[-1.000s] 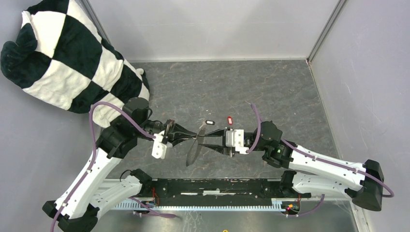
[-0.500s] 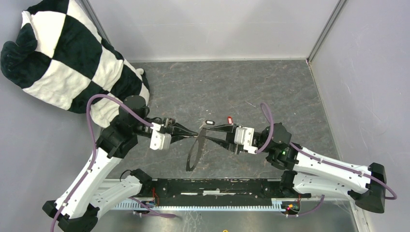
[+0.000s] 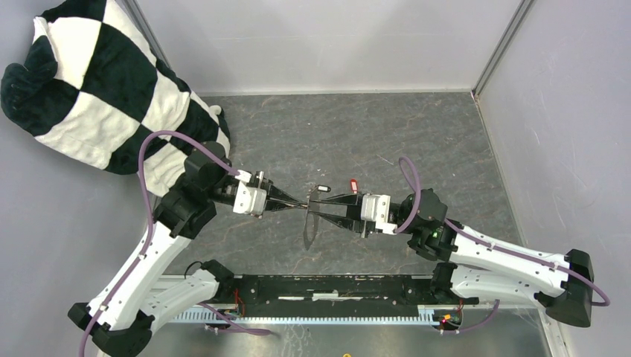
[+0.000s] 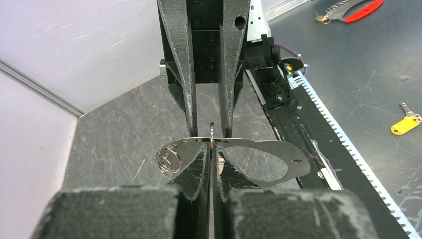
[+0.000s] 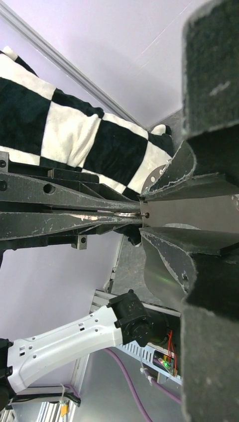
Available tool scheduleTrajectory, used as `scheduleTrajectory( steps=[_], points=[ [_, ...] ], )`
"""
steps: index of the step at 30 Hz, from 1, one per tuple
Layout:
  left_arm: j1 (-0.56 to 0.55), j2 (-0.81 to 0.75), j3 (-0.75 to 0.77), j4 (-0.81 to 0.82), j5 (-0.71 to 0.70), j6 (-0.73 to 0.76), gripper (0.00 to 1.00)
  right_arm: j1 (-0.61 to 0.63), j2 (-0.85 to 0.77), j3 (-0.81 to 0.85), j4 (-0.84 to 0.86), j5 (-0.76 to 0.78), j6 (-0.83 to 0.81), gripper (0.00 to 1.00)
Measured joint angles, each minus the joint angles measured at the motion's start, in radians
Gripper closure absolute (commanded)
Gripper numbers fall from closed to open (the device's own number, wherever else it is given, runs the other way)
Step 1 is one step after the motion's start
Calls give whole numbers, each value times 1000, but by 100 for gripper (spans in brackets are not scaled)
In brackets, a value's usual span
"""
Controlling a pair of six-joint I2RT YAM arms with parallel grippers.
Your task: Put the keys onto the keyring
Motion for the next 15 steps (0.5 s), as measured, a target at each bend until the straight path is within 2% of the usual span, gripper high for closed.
scheduleTrajectory(
  steps=[4,13,15],
  points=[
    [1,2,0,1,0,-17,98,0,5,0,13,-1,13,74],
    [7,2,0,-13,-3,-22,98,-1,34,33,2,-11,47,99],
    [8,2,0,-23,-6,-20,91,-1,48,61,-32,-13,54,100]
  ],
)
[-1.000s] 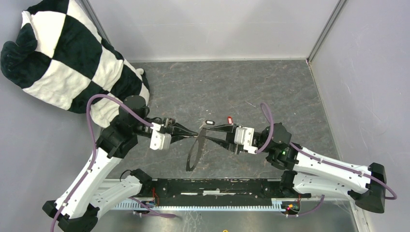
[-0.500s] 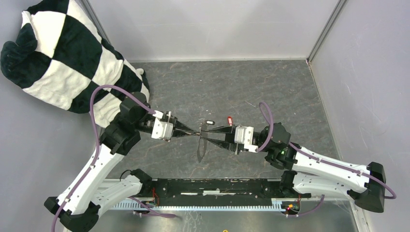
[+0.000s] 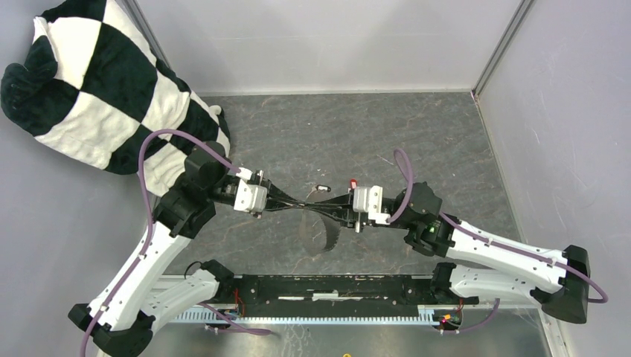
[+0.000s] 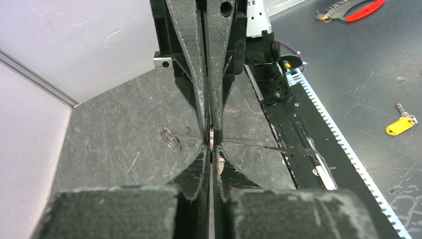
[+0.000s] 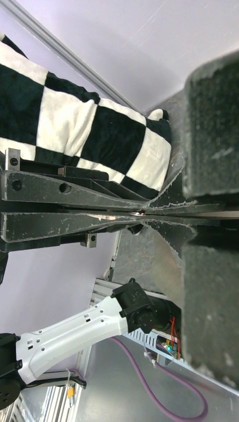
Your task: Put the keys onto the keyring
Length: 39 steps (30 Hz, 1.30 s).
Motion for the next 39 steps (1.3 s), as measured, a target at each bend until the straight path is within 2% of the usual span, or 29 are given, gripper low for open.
scheduleTrajectory(
  steps=[2,3,8,11,18,28,33,39],
  points=[
    [3,0,0,-8,-4,2,75,0,17,37,-48,3,6,99],
    [3,2,0,-13,-10,6,71,1,26,58,-76,5,10,99],
    [0,6,1,-66,-54,42,61,5,72,164,-251,52,17,99],
    [-2,6,4,-126,-93,90,62,6,90,213,-362,89,16,99],
    [-4,-3,10,-219,-165,179,73,6,129,301,-587,140,2,99],
    [-9,1,40,-294,-173,269,80,6,175,367,-737,152,-11,99],
    [-9,25,52,-343,-173,288,77,6,182,372,-756,154,-16,99],
    [-9,42,53,-377,-178,286,64,6,164,351,-706,154,-13,99]
  ],
)
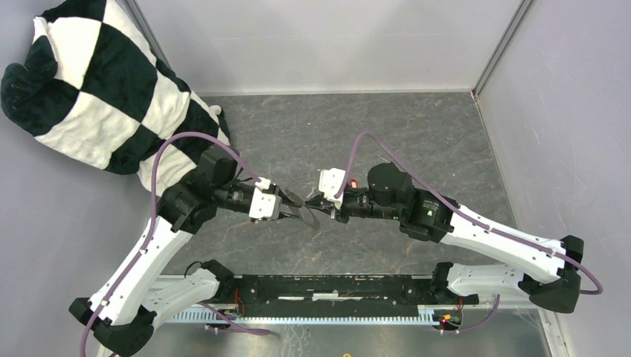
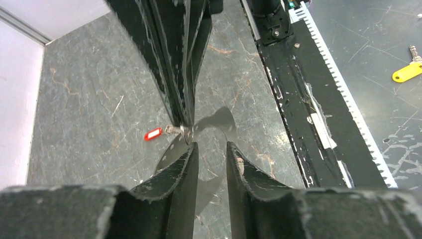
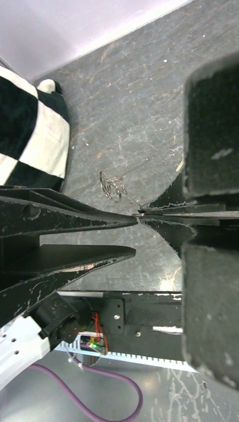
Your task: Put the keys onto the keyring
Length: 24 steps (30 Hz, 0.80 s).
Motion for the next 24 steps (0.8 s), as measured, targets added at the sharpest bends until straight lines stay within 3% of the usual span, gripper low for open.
scheduleTrajectory(
  steps=[6,15,20,24],
  points=[
    [0,0,0,-8,-35,-35,61,0,-98,-121,158,8,33,99],
    [0,-2,-18,111,-46,-280,53,0,-158,-280,407,11,122,99],
    [0,-4,-19,172,-15,-365,55,0,-166,-356,539,16,182,99],
    [0,-7,-19,186,-2,-391,68,0,-168,-394,618,19,227,100]
  ],
)
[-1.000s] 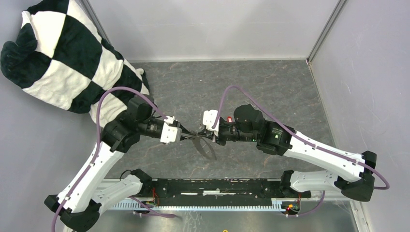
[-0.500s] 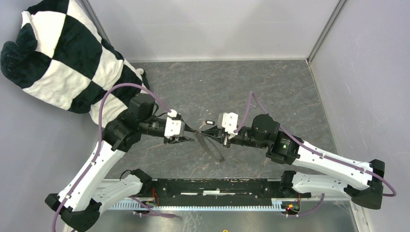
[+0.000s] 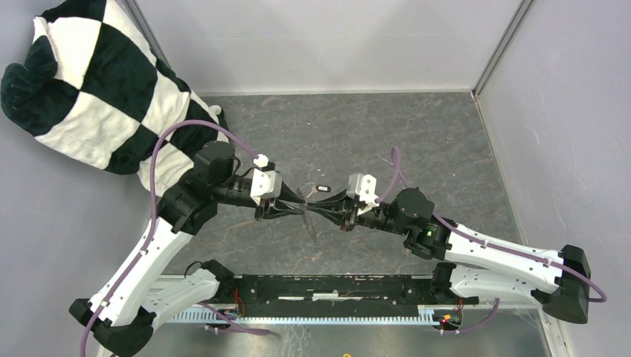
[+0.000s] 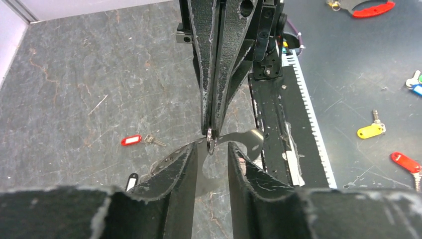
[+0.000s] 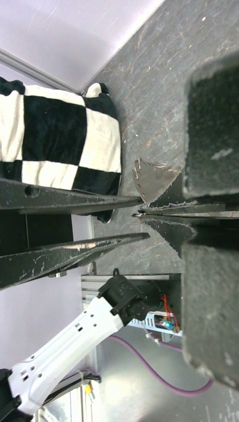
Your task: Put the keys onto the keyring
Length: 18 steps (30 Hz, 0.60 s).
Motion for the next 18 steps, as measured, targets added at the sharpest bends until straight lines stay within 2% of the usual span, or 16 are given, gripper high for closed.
scheduleTrajectory(
  steps=[6,11,18],
  points=[
    [0,-4,0,-1,2,-7,69,0,0,-47,99,18,57,99],
    [0,-3,0,-1,2,-11,61,0,0,-66,155,23,87,99],
    [0,3,-7,22,2,-62,62,0,0,-84,220,21,121,99]
  ],
)
